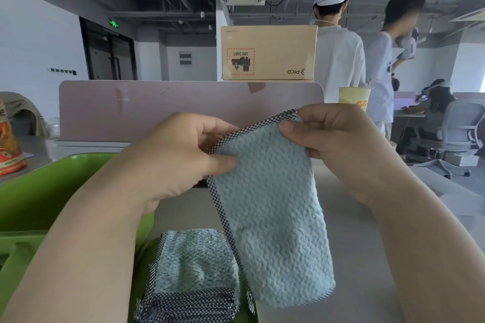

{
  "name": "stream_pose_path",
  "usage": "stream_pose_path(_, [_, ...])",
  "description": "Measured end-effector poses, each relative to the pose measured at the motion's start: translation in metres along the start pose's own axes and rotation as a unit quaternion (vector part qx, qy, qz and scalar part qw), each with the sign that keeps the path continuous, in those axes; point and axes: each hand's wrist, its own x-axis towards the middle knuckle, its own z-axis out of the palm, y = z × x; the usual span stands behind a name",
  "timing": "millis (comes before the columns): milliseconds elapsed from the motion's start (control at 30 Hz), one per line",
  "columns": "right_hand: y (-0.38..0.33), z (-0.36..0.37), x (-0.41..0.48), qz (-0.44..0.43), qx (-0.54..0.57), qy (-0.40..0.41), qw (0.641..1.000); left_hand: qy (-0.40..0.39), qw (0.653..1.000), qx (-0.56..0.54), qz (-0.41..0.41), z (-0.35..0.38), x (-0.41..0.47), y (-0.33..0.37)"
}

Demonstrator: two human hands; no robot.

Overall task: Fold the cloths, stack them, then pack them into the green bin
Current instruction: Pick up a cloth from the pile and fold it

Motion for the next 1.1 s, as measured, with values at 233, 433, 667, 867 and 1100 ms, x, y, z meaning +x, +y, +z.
stream_pose_path(233, [-0.005,0.014,-0.003,-0.036,-0.043,-0.038,0.998,0.089,0.992,0.032,0.087,0.019,0.004,0.007])
stream_pose_path(433, [0.006,0.006,0.0,0.012,-0.126,-0.121,0.985,0.183,0.977,0.082,0.074,0.008,0.009,-0.001])
stream_pose_path(667, [0.014,0.016,0.001,0.003,-0.138,-0.133,0.981,0.156,0.974,0.135,0.095,0.008,0.006,-0.002])
stream_pose_path(867, [0.039,0.016,0.006,0.065,-0.241,-0.202,0.947,0.23,0.959,0.117,0.118,0.005,0.006,0.001])
stream_pose_path(1100, [0.066,0.009,0.006,0.145,-0.343,-0.245,0.895,0.337,0.928,0.082,0.137,-0.005,0.003,-0.001])
